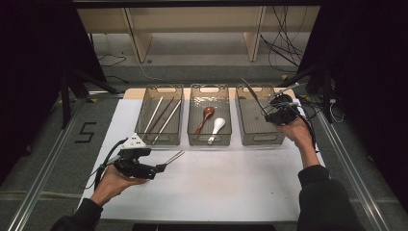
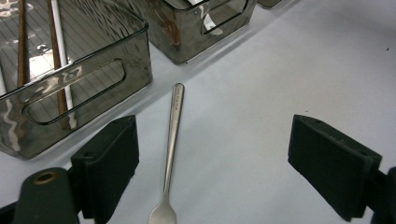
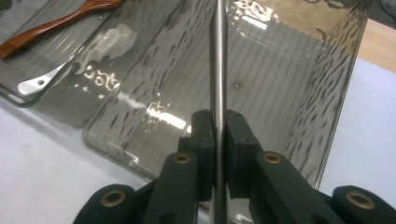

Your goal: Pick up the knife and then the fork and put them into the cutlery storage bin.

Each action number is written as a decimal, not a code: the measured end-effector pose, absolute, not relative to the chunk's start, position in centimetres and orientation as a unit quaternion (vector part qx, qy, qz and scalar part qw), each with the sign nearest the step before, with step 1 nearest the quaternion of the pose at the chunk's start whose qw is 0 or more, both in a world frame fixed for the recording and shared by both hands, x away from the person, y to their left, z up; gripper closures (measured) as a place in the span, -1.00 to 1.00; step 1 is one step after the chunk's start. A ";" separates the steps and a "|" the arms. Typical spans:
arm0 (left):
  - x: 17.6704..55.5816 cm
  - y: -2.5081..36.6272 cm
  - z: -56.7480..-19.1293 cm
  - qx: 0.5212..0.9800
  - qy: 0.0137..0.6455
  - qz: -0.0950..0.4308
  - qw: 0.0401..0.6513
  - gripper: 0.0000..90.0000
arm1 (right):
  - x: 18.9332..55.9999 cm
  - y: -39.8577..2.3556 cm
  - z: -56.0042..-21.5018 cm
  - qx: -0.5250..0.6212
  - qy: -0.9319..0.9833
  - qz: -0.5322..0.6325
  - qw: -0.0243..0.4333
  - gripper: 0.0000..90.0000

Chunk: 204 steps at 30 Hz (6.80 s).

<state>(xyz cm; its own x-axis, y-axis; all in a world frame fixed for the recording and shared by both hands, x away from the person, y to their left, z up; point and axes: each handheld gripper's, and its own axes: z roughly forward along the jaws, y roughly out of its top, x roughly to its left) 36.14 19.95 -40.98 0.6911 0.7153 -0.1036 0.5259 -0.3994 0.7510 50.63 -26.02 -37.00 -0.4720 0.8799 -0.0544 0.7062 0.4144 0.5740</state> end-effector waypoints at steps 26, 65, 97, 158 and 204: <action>36.2 19.7 -41.5 0.836 0.372 0.109 0.388 -0.65 | 52.7 -24.5 -38.1 0.506 0.817 0.212 0.178 0.31; 38.2 19.7 -43.3 0.867 0.388 0.101 0.296 -0.63 | 38.3 -22.6 -37.9 0.385 0.841 0.358 0.130 -0.34; 40.0 18.8 -44.6 0.891 0.381 0.074 0.234 -0.26 | 34.1 -21.5 -40.6 0.359 0.861 0.348 0.095 -0.40; 41.5 16.8 -46.0 0.936 0.307 0.034 0.170 0.87 | 34.1 -21.4 -40.8 0.357 0.862 0.349 0.087 -0.37; 35.5 10.5 -40.9 0.946 0.188 -0.018 0.263 0.87 | 33.3 -17.0 -40.1 0.267 0.896 0.344 0.085 -0.36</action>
<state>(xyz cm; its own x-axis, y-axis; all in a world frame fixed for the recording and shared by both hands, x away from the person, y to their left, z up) 35.53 10.49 -40.85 0.9287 0.3458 -0.1339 0.3652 -0.7906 0.4916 33.29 -17.03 -40.11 -0.8433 0.5366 0.0303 0.4188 0.6209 0.6626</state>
